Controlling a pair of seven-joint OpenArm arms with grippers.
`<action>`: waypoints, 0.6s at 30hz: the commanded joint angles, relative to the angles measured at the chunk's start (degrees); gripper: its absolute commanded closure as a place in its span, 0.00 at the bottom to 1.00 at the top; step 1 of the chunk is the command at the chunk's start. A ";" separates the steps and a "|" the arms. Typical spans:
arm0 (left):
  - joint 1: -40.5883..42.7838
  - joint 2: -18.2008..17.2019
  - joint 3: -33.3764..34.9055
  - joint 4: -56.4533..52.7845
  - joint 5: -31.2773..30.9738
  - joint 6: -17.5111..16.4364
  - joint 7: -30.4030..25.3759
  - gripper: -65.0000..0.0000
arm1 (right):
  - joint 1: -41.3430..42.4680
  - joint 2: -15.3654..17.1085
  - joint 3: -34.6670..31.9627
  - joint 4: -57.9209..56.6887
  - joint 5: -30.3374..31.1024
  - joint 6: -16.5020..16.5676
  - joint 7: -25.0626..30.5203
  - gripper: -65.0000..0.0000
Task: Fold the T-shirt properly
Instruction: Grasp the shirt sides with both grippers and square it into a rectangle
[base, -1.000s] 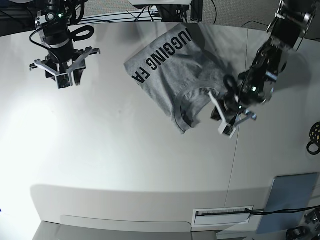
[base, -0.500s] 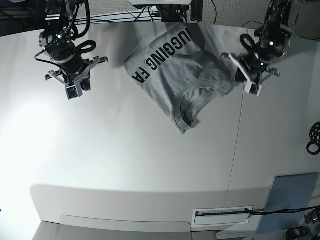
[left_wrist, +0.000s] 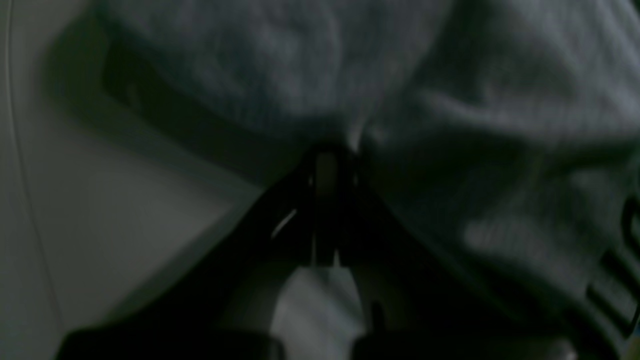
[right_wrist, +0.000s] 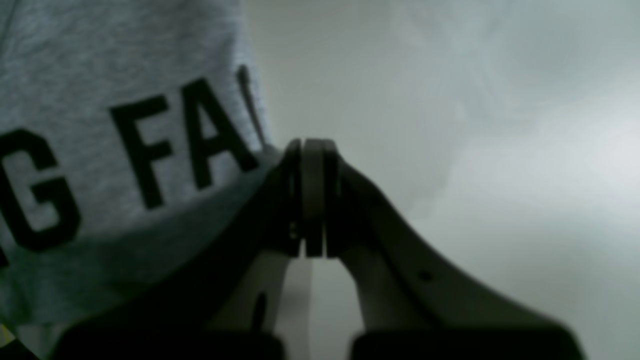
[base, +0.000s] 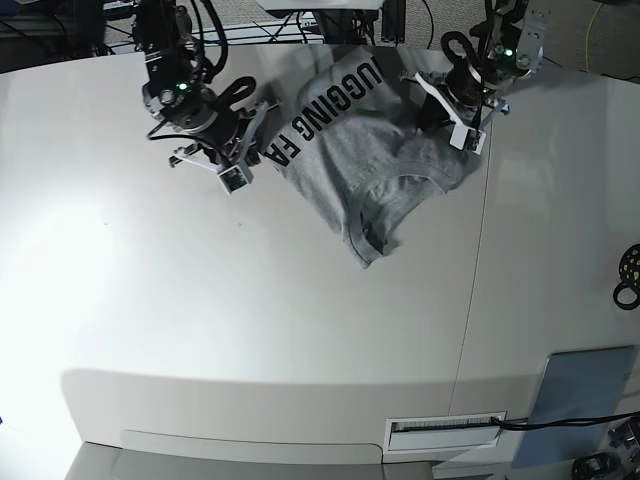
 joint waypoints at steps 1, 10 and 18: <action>-0.46 -0.17 -0.11 -1.18 0.76 0.66 1.60 1.00 | 0.44 0.35 -0.46 0.96 -0.13 -0.48 1.18 1.00; -13.11 -0.02 -0.11 -12.92 0.72 0.63 0.39 1.00 | 0.15 0.48 -1.20 0.98 -3.34 -3.06 1.20 1.00; -22.56 2.99 -0.11 -18.40 0.42 -3.85 1.14 1.00 | 0.13 0.46 -1.27 1.03 -3.41 -3.98 1.22 1.00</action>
